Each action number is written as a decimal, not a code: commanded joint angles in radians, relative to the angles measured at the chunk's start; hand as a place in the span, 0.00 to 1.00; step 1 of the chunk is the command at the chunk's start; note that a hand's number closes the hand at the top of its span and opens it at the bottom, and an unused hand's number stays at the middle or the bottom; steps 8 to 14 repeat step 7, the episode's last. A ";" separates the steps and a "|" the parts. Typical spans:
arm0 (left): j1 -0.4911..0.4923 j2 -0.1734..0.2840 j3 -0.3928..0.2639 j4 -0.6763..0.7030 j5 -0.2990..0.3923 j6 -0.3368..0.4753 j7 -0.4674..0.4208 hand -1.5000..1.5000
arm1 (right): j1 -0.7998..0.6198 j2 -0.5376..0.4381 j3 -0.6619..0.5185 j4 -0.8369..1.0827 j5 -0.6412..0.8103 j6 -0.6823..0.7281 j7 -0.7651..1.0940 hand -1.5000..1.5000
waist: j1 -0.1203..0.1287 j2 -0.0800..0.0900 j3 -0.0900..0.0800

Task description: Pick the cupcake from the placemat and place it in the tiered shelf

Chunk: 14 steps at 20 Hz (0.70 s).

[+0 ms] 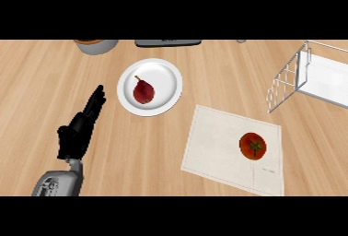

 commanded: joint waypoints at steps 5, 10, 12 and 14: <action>0.044 -0.021 -0.011 -0.045 0.000 0.014 0.022 0.50 | 0.240 0.023 -0.423 -0.056 -0.312 0.366 -0.070 0.00 | -0.020 -0.007 0.001; 0.037 -0.025 -0.010 0.001 -0.013 0.024 -0.021 0.50 | 0.304 0.032 -0.537 -0.040 -0.373 0.433 -0.118 0.00 | -0.021 -0.003 0.000; 0.037 -0.025 -0.010 0.001 -0.013 0.024 -0.021 0.50 | 0.304 0.032 -0.537 -0.040 -0.373 0.433 -0.118 0.00 | -0.021 -0.003 0.000; 0.037 -0.025 -0.010 0.001 -0.013 0.024 -0.021 0.50 | 0.304 0.032 -0.537 -0.040 -0.373 0.433 -0.118 0.00 | -0.021 -0.003 0.000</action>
